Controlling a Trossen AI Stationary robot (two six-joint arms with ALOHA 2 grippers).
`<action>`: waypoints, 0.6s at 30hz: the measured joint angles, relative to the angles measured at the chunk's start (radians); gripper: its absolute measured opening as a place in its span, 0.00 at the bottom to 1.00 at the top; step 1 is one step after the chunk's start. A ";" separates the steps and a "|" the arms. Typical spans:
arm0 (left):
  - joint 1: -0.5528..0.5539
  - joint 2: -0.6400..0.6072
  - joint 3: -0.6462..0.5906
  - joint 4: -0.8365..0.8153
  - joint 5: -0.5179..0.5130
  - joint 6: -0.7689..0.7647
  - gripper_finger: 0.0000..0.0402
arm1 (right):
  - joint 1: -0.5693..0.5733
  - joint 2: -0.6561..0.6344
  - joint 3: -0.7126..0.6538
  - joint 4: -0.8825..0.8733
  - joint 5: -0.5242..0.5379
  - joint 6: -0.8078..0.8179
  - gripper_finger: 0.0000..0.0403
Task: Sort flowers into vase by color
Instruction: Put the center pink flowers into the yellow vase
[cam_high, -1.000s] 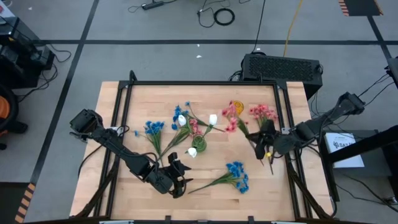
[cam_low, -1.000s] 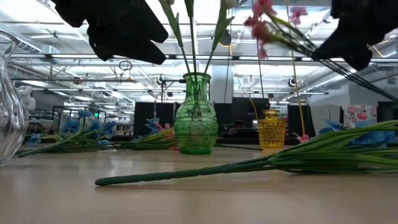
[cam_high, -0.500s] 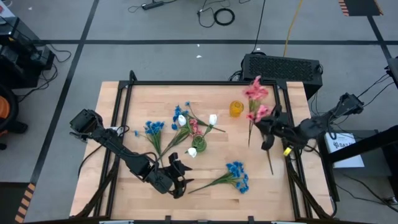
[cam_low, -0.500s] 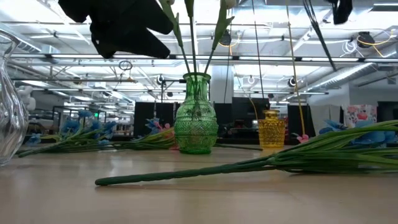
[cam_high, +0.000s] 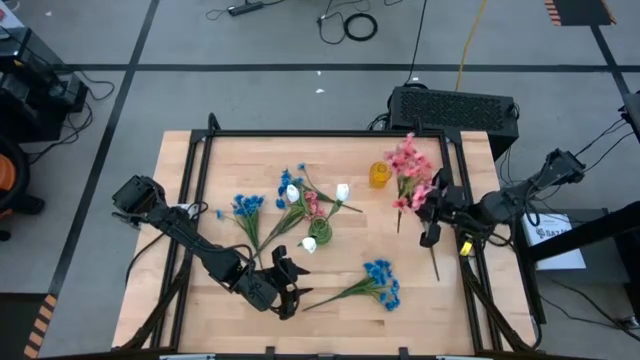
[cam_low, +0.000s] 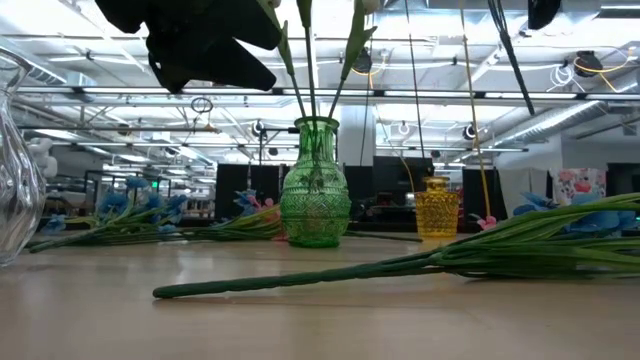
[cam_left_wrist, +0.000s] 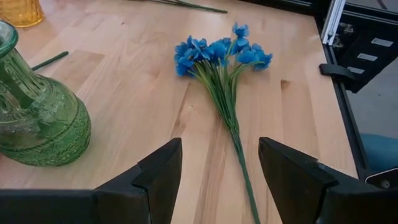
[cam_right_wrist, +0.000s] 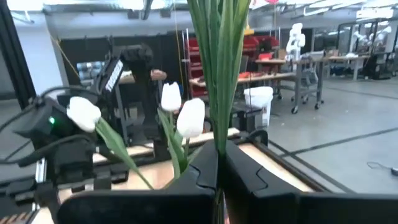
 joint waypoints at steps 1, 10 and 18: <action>0.000 0.000 0.000 0.000 0.000 0.000 0.54 | 0.000 0.006 0.000 -0.009 0.000 0.012 0.01; 0.000 0.000 0.000 0.001 0.001 0.022 0.54 | -0.020 0.046 0.000 0.041 0.035 -0.017 0.01; 0.010 -0.011 0.001 0.041 0.037 0.105 0.54 | -0.144 0.046 0.000 0.187 0.037 -0.159 0.01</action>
